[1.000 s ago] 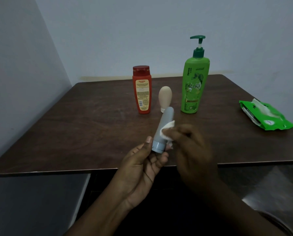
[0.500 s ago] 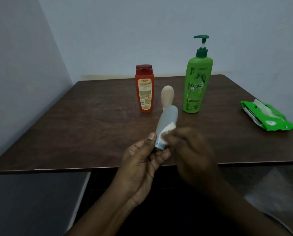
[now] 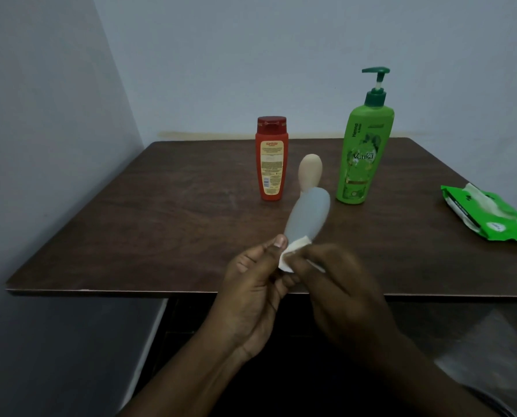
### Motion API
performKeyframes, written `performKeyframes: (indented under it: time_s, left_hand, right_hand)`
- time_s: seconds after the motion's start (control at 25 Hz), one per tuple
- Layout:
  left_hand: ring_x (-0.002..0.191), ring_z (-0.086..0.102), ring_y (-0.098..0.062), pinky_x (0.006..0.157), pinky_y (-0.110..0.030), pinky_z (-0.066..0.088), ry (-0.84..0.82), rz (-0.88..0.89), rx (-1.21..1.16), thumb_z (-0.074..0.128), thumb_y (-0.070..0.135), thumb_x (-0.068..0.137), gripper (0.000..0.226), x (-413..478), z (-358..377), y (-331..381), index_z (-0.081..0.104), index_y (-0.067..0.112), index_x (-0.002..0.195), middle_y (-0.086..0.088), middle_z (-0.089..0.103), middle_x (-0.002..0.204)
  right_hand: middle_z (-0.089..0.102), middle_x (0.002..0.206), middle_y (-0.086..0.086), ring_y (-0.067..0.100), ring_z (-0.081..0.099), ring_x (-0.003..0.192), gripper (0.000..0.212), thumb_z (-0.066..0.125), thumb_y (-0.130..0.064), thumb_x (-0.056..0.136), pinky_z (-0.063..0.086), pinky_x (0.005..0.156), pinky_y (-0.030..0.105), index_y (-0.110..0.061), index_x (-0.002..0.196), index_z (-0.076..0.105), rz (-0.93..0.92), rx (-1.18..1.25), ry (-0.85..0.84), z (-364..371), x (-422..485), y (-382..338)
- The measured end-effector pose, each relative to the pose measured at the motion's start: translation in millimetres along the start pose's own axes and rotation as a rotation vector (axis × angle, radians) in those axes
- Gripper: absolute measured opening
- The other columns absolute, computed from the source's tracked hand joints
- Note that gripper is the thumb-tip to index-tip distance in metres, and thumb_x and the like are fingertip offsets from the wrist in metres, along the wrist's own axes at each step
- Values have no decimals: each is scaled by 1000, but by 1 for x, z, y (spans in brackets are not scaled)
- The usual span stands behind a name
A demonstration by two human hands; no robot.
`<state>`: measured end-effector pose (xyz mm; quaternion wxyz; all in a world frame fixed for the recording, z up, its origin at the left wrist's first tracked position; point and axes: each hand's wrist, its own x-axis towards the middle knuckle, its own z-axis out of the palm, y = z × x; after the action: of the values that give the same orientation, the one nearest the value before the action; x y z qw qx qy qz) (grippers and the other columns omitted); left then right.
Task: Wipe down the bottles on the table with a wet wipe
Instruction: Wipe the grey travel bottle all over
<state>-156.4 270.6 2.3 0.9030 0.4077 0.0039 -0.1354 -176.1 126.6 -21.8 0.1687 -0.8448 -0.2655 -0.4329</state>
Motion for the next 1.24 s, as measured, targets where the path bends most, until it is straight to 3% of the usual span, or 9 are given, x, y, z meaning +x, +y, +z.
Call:
performKeyframes:
  time_s: [0.24, 0.44, 0.6, 0.76, 0.84, 0.96, 1.04, 1.16, 1.24]
  left_hand:
    - [85, 74, -17, 78, -31, 63, 23, 63, 75, 71, 14, 81, 22, 5, -1, -4, 76, 1, 97, -15, 77, 105]
    - [95, 76, -23, 82, -33, 64, 5, 85, 80, 73, 9, 79, 25, 9, -10, 5, 78, 1, 102, -20, 77, 113]
    - [84, 76, -20, 73, -24, 62, 132, 248, 336, 84, 1, 68, 39, 4, -4, -6, 77, 10, 106, -11, 80, 93]
    - [74, 75, -15, 66, -24, 60, 168, 449, 446, 82, -13, 72, 66, -3, -3, -2, 57, 22, 122, -5, 77, 82]
    - [79, 76, -16, 69, -25, 60, 171, 519, 486, 83, -12, 72, 70, -6, -5, -3, 55, 28, 123, -4, 77, 87]
    - [98, 75, -18, 85, -33, 60, 203, 621, 653, 90, 2, 72, 70, -8, -9, -9, 59, 44, 119, 0, 73, 95]
    - [104, 73, -17, 89, -37, 60, 204, 656, 680, 91, 4, 71, 69, -9, -8, -9, 60, 46, 116, 6, 71, 96]
    - [102, 74, -17, 90, -44, 61, 185, 684, 689, 89, -1, 71, 71, -8, -10, -8, 61, 46, 117, 8, 73, 102]
    - [105, 73, -20, 90, -47, 61, 173, 750, 769, 90, 2, 73, 72, -7, -12, -7, 59, 45, 122, 8, 71, 106]
  right_hand:
    - [66, 116, 17, 31, 62, 105, 29, 46, -6, 101, 49, 90, 34, 2, 117, 70, 160, -62, 111, -14, 35, 36]
    - [65, 119, 17, 27, 60, 108, 31, 46, -16, 105, 50, 89, 35, -1, 123, 66, -15, -53, -65, -2, 16, 18]
    - [64, 119, 15, 29, 60, 107, 32, 55, -2, 93, 46, 91, 31, -3, 123, 67, 165, -82, 37, -16, 45, 48]
    - [66, 117, 16, 29, 62, 102, 27, 54, -10, 100, 51, 83, 38, -1, 122, 67, -92, -77, -130, -6, 22, 10]
    - [66, 118, 16, 28, 62, 102, 27, 60, -12, 99, 52, 81, 39, -1, 122, 67, -180, -59, -215, -9, 19, 13]
    - [64, 121, 16, 28, 59, 108, 31, 60, -6, 95, 50, 89, 34, -3, 125, 66, 10, -110, -97, -19, 35, 38]
    - [64, 118, 16, 27, 59, 105, 30, 55, -8, 96, 50, 85, 33, -3, 124, 66, 93, -109, -43, -19, 37, 34]
    - [64, 116, 15, 26, 60, 100, 30, 53, -15, 100, 51, 78, 36, -2, 123, 65, -85, -95, -172, -9, 19, -1]
    - [64, 118, 15, 25, 58, 104, 29, 54, -14, 98, 50, 82, 35, -3, 122, 66, -70, -109, -178, -13, 22, 6]
